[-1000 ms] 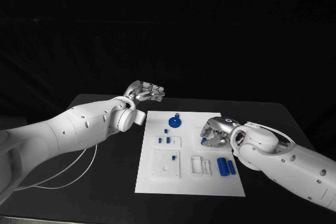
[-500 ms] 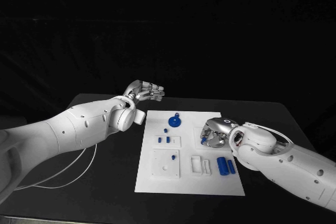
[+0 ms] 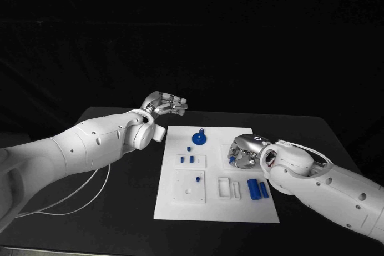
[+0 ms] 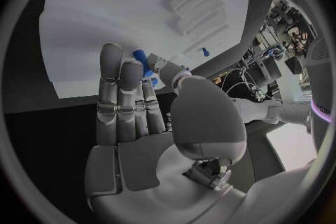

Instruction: Assemble the parts on the task board

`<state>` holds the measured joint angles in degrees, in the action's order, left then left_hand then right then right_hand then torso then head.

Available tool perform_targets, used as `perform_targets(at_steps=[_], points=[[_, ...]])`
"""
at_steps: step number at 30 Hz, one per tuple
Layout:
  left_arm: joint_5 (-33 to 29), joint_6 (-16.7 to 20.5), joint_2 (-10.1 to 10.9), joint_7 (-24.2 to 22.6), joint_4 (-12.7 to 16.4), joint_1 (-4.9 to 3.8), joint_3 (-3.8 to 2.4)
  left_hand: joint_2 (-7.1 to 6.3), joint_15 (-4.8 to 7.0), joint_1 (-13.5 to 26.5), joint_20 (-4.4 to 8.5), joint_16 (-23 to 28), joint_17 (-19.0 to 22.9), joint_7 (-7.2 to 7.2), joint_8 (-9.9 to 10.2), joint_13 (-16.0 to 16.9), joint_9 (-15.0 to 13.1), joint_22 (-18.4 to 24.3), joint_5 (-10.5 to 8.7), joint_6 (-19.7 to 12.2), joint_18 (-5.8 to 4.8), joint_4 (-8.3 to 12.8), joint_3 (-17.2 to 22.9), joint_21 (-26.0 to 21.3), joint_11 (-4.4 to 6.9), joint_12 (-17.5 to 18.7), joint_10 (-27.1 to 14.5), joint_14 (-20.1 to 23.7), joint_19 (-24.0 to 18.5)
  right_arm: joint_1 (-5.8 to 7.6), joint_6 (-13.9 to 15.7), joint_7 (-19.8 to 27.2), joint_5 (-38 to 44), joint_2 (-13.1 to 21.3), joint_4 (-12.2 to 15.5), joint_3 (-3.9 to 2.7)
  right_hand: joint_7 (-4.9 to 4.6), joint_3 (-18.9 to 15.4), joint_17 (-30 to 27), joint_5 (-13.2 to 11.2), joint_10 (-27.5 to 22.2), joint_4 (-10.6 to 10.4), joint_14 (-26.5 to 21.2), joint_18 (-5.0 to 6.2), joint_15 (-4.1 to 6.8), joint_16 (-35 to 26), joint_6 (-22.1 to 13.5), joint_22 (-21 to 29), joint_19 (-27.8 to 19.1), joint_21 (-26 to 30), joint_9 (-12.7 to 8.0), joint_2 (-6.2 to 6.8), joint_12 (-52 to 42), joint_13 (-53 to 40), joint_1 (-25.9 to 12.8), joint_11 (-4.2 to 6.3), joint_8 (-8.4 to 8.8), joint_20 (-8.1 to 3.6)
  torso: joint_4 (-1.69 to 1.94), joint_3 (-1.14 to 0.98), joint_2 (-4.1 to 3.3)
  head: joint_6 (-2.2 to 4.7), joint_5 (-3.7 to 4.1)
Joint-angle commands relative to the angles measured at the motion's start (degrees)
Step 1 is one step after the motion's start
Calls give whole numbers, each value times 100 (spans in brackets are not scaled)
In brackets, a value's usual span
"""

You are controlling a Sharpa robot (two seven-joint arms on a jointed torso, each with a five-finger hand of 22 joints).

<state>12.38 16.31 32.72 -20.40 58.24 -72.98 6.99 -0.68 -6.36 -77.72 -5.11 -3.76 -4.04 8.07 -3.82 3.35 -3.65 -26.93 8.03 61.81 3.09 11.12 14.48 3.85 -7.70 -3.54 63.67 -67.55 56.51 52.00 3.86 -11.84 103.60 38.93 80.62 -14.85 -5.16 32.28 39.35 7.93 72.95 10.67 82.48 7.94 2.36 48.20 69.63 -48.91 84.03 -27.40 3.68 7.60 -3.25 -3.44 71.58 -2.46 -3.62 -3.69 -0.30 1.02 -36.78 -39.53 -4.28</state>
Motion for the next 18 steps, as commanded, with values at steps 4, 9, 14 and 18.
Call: perform_targets(at_steps=[4,9,14,18], points=[[-31,-71,-15,-33,0,-2,-6,47,0,21,-6,21,-8,-14,12,-4,-6,6,-30,-40,60,1,-19,24,11,5,-48,40,27,-14,217,-87,155,-15,-10,35,44,207,26,-21,300,99,-19,1,104,6,244,-89,162,-68,46,-138,-23,-16,110,69,-20,-88,0,3,-3,-14,7],[-31,-70,-15,-33,-13,-2,-6,47,0,21,-6,21,-8,-14,12,-4,-6,6,-30,-40,60,1,-19,24,11,5,-48,40,27,-17,357,-134,199,-8,-1,41,73,372,36,-10,420,159,-10,-32,137,-16,345,-190,137,-101,54,-124,-20,-18,40,104,-11,-128,-1,0,1,-10,15],[-31,-72,-13,-34,-19,-2,-6,52,-1,10,-6,22,-7,-18,11,-4,-6,57,-34,-28,61,-5,-27,28,11,5,-52,46,36,-18,503,-135,125,33,76,40,81,420,42,-40,442,178,0,-44,144,-29,369,-248,131,-99,56,-118,-22,-19,16,113,-12,-141,-2,-2,2,-6,11],[-31,-73,-13,-34,-21,-2,-6,52,-1,10,-6,22,-7,-18,11,-4,-6,57,-34,-28,61,-5,-27,28,11,5,-52,46,36,-18,582,-120,2,90,188,-1,84,426,46,-77,452,185,3,-44,147,-32,382,-267,135,-90,57,-122,-21,-19,18,116,-10,-143,-5,-1,7,1,5]])
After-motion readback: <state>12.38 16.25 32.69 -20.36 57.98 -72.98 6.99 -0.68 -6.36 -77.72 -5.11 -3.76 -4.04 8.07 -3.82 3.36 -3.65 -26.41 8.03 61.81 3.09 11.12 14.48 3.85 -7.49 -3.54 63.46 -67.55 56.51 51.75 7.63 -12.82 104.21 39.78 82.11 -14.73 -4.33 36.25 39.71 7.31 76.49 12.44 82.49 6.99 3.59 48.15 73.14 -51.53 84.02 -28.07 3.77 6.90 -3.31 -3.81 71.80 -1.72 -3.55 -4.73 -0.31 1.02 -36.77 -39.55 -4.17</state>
